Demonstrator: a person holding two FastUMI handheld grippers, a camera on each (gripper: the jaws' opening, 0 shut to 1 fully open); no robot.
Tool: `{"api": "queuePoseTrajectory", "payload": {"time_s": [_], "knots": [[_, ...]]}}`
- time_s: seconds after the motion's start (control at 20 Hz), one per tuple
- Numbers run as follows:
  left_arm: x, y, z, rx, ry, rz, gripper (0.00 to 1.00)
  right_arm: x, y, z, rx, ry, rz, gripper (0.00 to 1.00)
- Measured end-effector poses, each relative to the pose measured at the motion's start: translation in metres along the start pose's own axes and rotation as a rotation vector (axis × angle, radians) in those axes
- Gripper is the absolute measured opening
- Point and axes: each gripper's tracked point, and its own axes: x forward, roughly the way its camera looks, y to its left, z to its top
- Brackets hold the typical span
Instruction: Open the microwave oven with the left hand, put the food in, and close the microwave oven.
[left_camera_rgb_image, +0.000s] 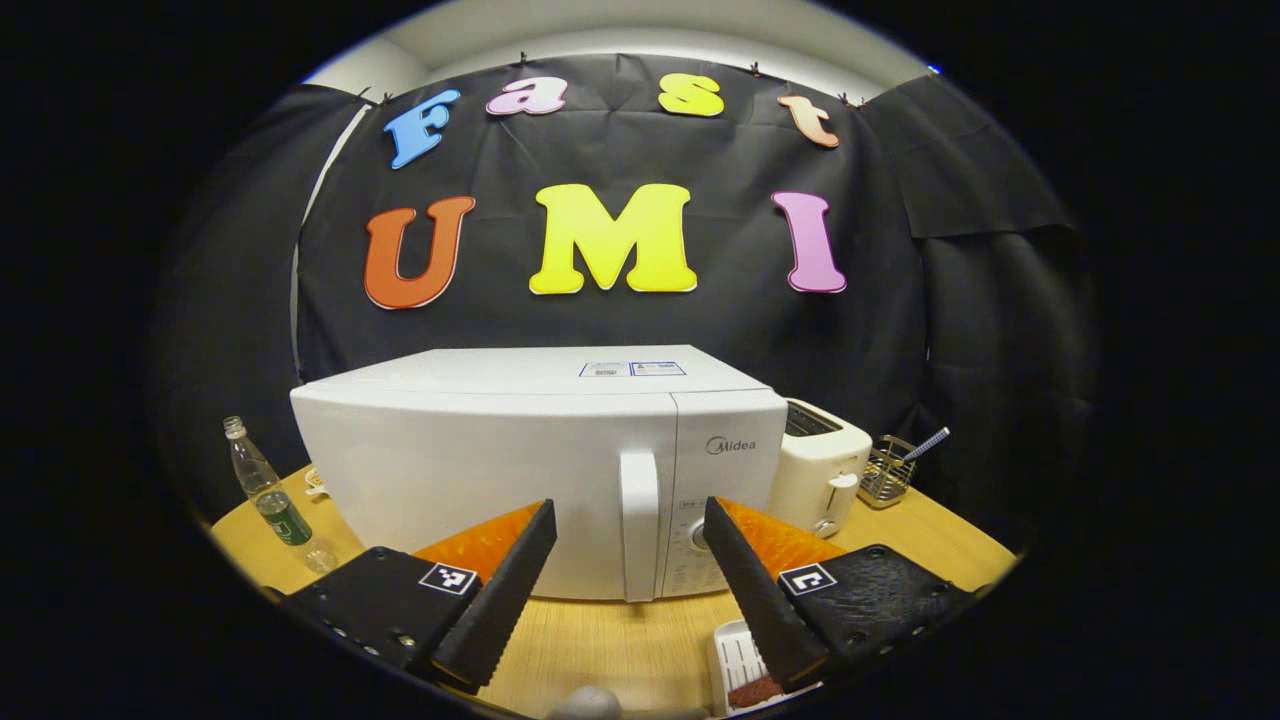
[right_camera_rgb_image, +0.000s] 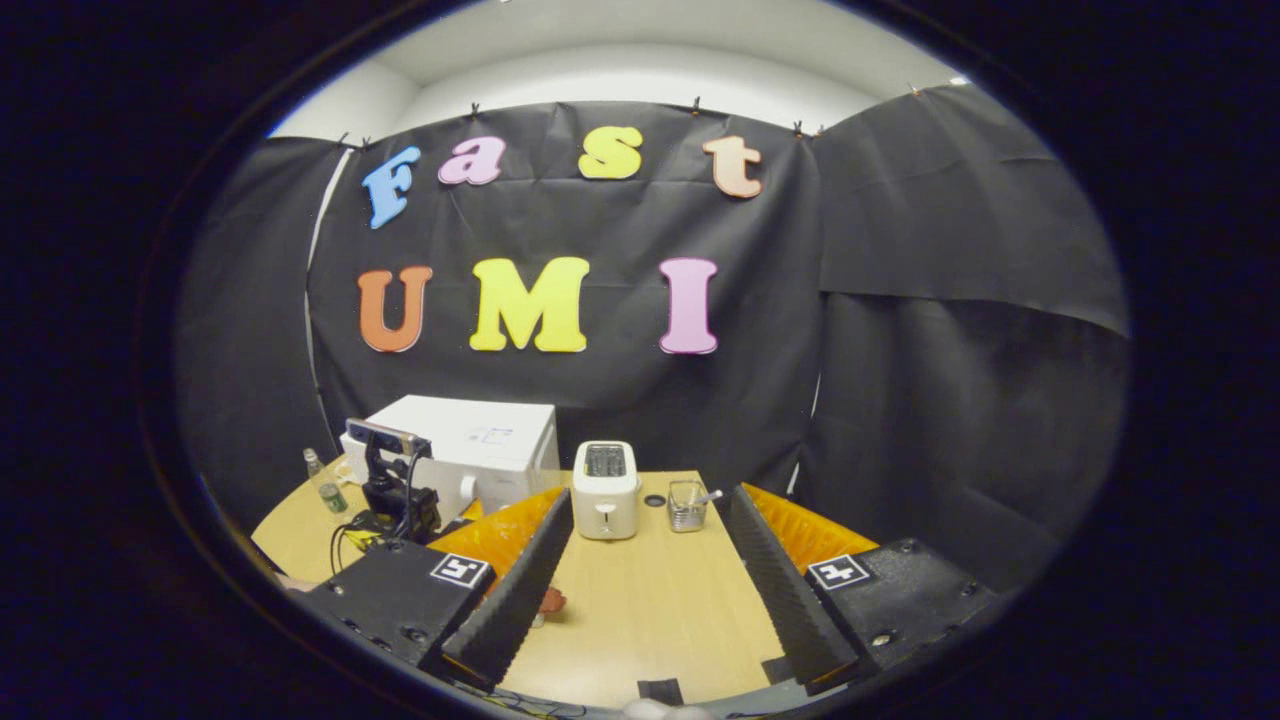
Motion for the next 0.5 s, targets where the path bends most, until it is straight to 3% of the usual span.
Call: {"api": "queuePoseTrajectory", "payload": {"time_s": [0.05,0.1,0.2,0.25,0.35,0.45,0.5], "knots": [[0.007,-0.001,-0.002,0.005,-0.006,0.004,0.84,0.001,-0.004,-0.005,0.005,0.012,-0.007,1.0],[0.014,0.0,-0.003,0.005,-0.013,0.011,0.94,0.001,-0.008,-0.009,0.016,0.024,-0.013,1.0],[0.023,0.002,-0.003,0.017,-0.023,0.021,0.94,0.002,-0.015,-0.015,0.03,0.042,-0.023,0.95],[0.027,0.004,-0.003,0.029,-0.027,0.031,0.84,0.002,-0.016,-0.02,0.033,0.049,-0.02,1.0],[0.033,0.007,-0.006,0.035,-0.022,0.038,0.87,0.004,-0.02,-0.024,0.037,0.058,-0.023,1.0],[0.035,0.002,-0.009,0.013,-0.014,0.013,0.73,0.005,-0.019,-0.024,0.046,0.06,-0.019,0.96],[0.036,-0.003,-0.01,-0.001,-0.011,-0.002,0.58,0.006,-0.018,-0.023,0.042,0.057,-0.013,1.0]]}}
